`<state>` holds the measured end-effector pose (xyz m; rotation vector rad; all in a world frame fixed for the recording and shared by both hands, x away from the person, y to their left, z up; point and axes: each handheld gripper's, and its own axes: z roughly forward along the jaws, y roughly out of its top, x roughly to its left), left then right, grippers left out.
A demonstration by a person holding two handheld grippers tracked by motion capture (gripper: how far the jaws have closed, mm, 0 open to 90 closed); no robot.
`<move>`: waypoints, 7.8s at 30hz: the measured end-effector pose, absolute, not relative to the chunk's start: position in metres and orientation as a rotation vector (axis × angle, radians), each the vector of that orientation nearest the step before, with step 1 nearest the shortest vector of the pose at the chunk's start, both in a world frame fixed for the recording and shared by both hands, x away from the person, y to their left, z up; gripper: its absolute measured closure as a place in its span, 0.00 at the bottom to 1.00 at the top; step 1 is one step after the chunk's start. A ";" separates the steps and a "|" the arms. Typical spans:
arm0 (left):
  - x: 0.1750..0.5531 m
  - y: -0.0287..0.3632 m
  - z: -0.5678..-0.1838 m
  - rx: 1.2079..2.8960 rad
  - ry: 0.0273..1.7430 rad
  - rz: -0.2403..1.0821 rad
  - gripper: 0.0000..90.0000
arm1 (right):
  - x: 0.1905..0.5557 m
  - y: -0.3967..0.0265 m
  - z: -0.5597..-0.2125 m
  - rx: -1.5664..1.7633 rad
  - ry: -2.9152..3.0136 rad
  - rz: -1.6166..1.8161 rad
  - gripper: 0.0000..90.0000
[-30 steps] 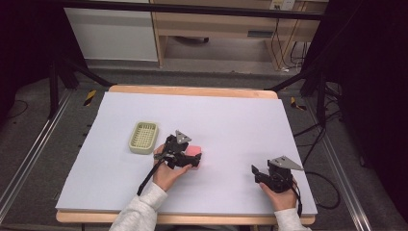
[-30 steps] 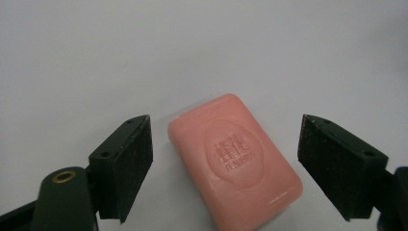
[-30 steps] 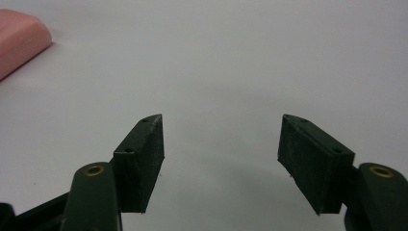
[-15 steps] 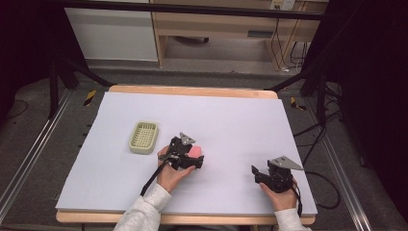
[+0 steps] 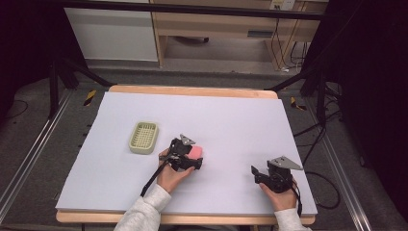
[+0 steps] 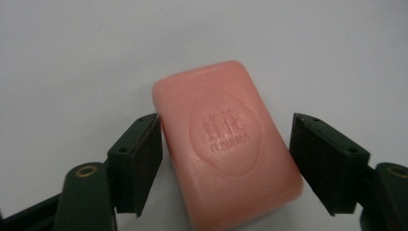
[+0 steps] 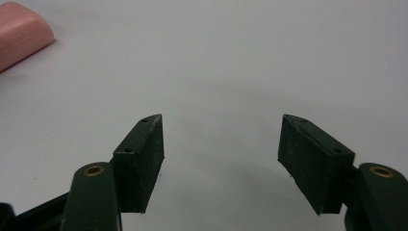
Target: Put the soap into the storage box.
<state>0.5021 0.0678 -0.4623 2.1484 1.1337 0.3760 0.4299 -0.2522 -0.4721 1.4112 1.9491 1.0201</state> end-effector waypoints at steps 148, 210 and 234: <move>0.524 0.214 -0.388 1.988 1.322 0.527 0.41 | 0.431 -0.253 -0.474 1.418 1.953 1.010 0.37; 0.566 0.225 -0.443 1.979 1.479 0.536 0.41 | 0.431 -0.253 -0.475 1.429 1.958 1.012 0.37; 0.567 0.220 -0.450 1.993 1.495 0.536 0.41 | 0.431 -0.253 -0.475 1.429 1.958 1.013 0.37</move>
